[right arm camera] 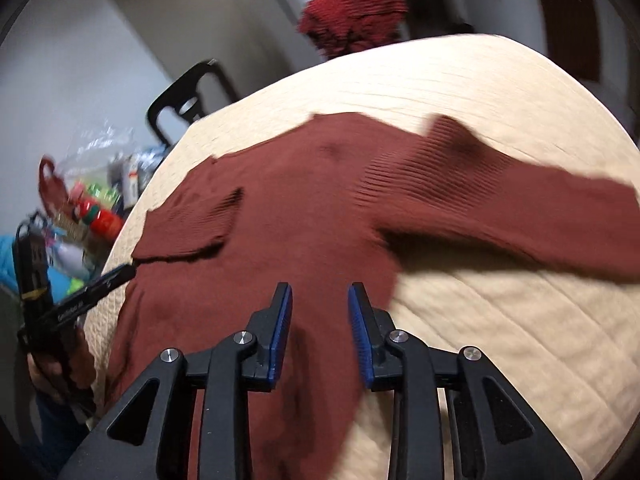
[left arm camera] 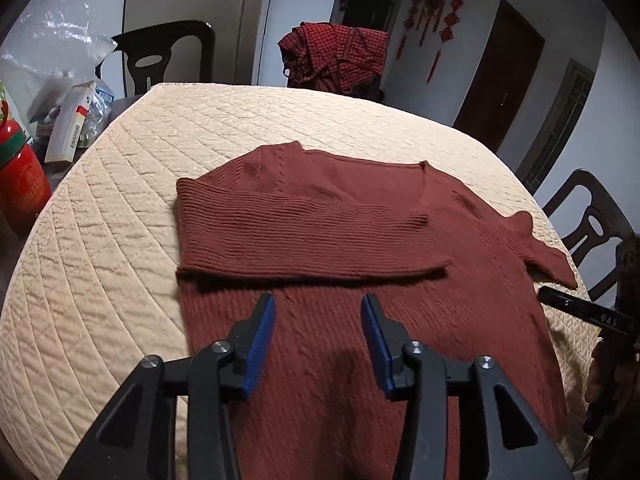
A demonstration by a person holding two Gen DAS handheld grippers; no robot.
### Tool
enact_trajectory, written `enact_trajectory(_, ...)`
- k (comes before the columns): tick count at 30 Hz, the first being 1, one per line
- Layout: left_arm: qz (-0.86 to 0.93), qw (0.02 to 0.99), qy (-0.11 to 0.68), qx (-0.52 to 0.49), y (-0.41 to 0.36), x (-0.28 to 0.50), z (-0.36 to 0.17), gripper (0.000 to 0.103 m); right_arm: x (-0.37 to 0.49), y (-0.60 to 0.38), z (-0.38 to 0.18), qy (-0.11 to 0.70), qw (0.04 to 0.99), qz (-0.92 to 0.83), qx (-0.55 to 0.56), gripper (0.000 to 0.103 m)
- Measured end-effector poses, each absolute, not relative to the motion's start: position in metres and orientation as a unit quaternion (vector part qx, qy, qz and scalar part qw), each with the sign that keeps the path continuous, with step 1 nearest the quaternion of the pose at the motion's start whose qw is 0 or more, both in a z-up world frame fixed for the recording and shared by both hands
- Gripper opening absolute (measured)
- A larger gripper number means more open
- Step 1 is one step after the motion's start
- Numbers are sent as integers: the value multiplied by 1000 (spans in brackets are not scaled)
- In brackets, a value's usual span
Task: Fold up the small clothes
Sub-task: 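Grasp the other sleeve cuff with the right gripper and lift it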
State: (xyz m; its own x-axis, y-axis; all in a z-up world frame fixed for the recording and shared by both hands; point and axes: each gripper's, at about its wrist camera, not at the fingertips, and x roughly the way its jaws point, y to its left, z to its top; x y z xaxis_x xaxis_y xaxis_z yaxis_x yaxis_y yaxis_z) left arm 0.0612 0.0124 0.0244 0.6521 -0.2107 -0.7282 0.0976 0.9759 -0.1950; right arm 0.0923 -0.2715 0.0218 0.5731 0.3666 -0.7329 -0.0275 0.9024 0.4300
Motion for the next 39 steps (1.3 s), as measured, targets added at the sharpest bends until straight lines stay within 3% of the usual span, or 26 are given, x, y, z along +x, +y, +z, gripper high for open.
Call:
enact_trajectory(3,-84,909,402,-62,6,57,25,52,82,-300,25,434,870,72,223,45)
enact_trajectory(11,-69,907,412,-63,2,56,12,53,65,-372,21,396,856,-51,328,46)
enact_trajectory(24,-56,906,418,-40,-7,54,-3,59,76,-405,10,339,834,-112,420,45)
enact_trajectory(26,-58,906,418,-44,-6,54,-3,59,76,-410,9,342,834,-130,412,31)
enact_trajectory(28,-59,906,417,-47,-5,54,-3,59,79,-416,8,344,833,-136,411,11)
enact_trajectory(31,-60,906,417,-47,-6,54,-3,60,83,-415,16,338,840,-118,408,6)
enact_trajectory(39,-67,905,417,-52,-6,54,-3,63,114,-333,76,319,887,48,330,6)
